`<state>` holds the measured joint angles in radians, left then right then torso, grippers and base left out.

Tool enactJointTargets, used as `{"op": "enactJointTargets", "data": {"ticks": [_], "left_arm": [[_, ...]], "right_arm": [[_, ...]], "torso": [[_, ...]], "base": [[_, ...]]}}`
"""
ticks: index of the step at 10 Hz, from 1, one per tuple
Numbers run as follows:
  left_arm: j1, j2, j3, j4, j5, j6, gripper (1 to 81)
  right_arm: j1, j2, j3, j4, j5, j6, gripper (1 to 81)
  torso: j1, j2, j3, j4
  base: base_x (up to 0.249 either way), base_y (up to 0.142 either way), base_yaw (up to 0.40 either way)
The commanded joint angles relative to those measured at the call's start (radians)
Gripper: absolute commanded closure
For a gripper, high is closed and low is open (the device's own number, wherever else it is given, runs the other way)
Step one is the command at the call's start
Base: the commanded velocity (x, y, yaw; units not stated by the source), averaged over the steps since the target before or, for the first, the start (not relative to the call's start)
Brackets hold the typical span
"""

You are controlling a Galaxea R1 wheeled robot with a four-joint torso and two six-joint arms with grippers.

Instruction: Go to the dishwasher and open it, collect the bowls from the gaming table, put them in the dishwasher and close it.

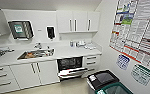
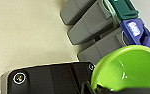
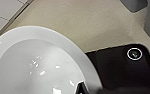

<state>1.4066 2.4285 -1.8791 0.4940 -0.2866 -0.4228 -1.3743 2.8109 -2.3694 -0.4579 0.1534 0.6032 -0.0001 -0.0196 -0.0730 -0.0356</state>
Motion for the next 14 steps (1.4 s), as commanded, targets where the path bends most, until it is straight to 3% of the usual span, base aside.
{"op": "enactJointTargets", "data": {"ticks": [1,14], "left_arm": [[-0.057,-0.034,0.017,0.014,0.017,-0.001,81.1],[-0.057,-0.031,0.017,0.012,0.015,-0.001,81.1]], "right_arm": [[0.066,-0.009,0.018,-0.015,-0.017,0.001,81.1],[0.066,-0.009,0.013,-0.015,-0.017,0.001,81.1]], "torso": [[0.000,0.000,0.000,0.000],[0.000,0.000,0.000,0.000]], "base": [[0.088,0.064,0.000],[0.085,0.066,0.000]]}}
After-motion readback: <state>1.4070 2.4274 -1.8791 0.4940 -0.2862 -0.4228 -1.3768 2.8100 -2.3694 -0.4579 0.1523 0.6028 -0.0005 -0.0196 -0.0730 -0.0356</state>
